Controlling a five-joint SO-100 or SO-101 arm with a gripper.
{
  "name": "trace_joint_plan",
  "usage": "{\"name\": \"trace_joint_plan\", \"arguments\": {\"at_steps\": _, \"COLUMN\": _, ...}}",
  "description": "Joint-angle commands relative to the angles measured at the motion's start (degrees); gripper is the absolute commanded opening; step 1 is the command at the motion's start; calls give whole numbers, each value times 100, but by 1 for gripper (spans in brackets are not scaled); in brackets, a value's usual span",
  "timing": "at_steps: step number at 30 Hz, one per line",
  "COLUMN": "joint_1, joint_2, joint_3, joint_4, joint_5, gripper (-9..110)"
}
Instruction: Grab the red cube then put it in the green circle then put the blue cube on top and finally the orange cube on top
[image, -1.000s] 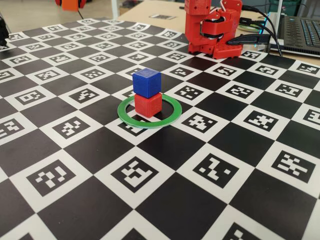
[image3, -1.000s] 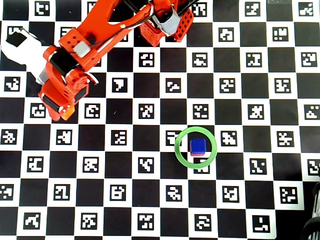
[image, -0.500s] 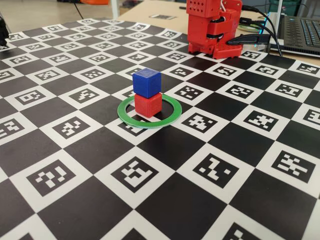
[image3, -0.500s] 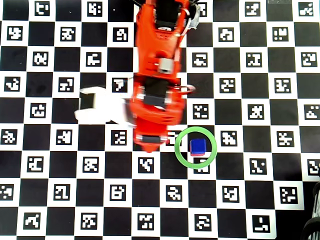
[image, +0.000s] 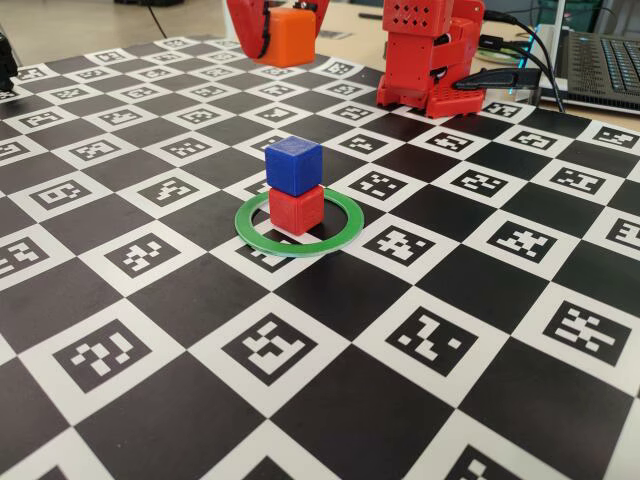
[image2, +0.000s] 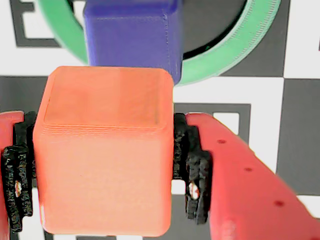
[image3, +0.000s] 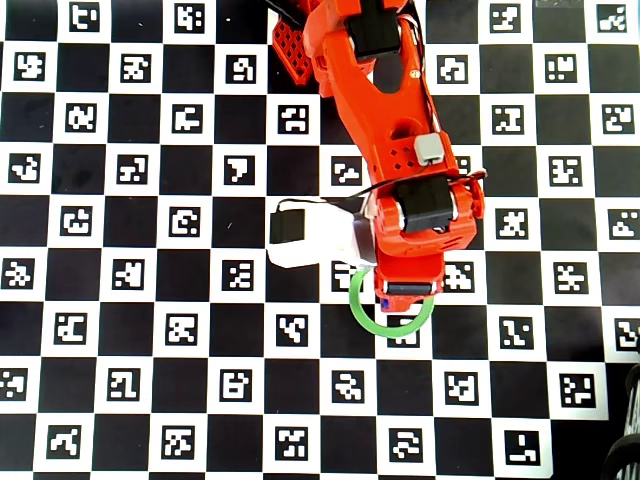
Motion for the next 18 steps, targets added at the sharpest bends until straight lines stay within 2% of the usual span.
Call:
{"name": "trace_joint_plan", "arguments": {"at_steps": 1, "joint_1": -105, "joint_2": 141, "joint_3": 18, "joint_4": -149, "joint_5": 26, "gripper": 8}}
{"name": "trace_joint_plan", "arguments": {"at_steps": 18, "joint_1": -246, "joint_2": 114, "joint_3": 888, "joint_4": -1055, "joint_5": -114, "gripper": 8}}
